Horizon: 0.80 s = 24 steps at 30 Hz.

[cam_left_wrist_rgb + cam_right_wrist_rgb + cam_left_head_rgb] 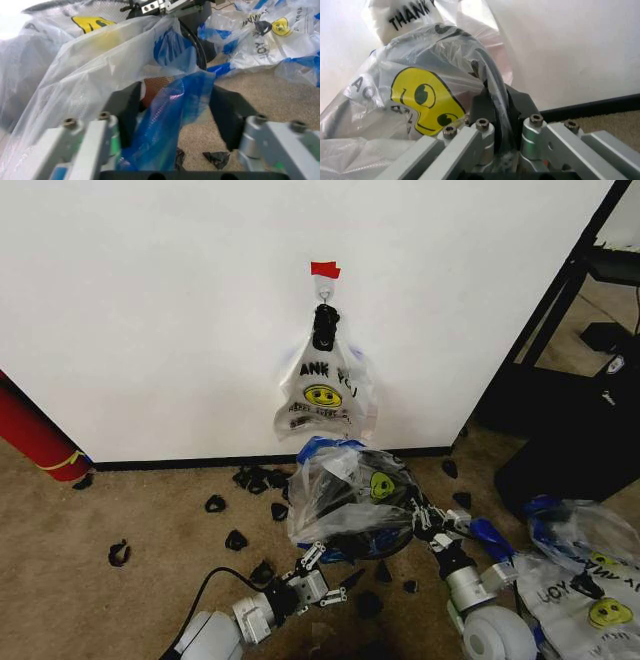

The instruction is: Pick up the garbage bag from the wall and place it over the trash bin.

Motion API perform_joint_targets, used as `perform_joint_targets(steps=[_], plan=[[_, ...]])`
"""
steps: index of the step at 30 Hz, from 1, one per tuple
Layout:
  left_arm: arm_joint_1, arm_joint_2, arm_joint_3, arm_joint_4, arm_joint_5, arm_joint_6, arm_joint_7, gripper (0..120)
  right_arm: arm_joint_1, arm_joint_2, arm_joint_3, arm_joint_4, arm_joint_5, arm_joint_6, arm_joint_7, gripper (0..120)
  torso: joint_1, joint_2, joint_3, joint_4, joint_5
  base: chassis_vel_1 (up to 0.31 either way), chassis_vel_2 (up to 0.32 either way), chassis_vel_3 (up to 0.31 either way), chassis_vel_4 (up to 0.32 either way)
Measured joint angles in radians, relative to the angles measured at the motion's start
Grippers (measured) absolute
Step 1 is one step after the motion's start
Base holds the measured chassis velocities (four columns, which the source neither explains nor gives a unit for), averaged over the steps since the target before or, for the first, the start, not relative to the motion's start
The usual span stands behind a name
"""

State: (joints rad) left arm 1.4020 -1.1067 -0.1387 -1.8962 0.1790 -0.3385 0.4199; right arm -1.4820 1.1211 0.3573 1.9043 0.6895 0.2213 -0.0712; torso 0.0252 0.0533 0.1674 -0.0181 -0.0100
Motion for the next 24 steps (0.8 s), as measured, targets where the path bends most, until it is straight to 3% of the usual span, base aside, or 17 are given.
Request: perform_joint_targets(steps=[2, 13, 16, 24], plan=[[0.001, 0.004, -0.001, -0.001, -0.014, 0.000, 0.004, 39, 0.004, 0.000, -0.002, 0.000, 0.000, -0.002, 0.004, 1, 0.000, 0.000, 0.000, 0.0000, 0.0000, 0.000, 0.000, 0.000, 0.000], [-0.001, 0.017, -0.010, 0.001, -0.072, -0.038, 0.097, 1, 0.011, 0.004, -0.006, 0.003, 0.002, -0.016, 0.022, 1, 0.000, 0.000, 0.000, 0.0000, 0.0000, 0.000, 0.000, 0.000, 0.000], [-0.012, 0.019, -0.013, 0.018, -0.128, -0.084, 0.208, 0, 0.009, 0.005, -0.010, 0.014, 0.022, -0.024, 0.028, 1, 0.000, 0.000, 0.000, 0.0000, 0.0000, 0.000, 0.000, 0.000, 0.000], [-0.024, 0.017, -0.027, 0.040, -0.187, -0.102, 0.408, 0, -0.009, 0.001, -0.020, 0.061, 0.148, -0.078, 0.046, 1, 0.000, 0.000, 0.000, 0.0001, 0.0000, 0.000, 0.000, 0.000, 0.000]])
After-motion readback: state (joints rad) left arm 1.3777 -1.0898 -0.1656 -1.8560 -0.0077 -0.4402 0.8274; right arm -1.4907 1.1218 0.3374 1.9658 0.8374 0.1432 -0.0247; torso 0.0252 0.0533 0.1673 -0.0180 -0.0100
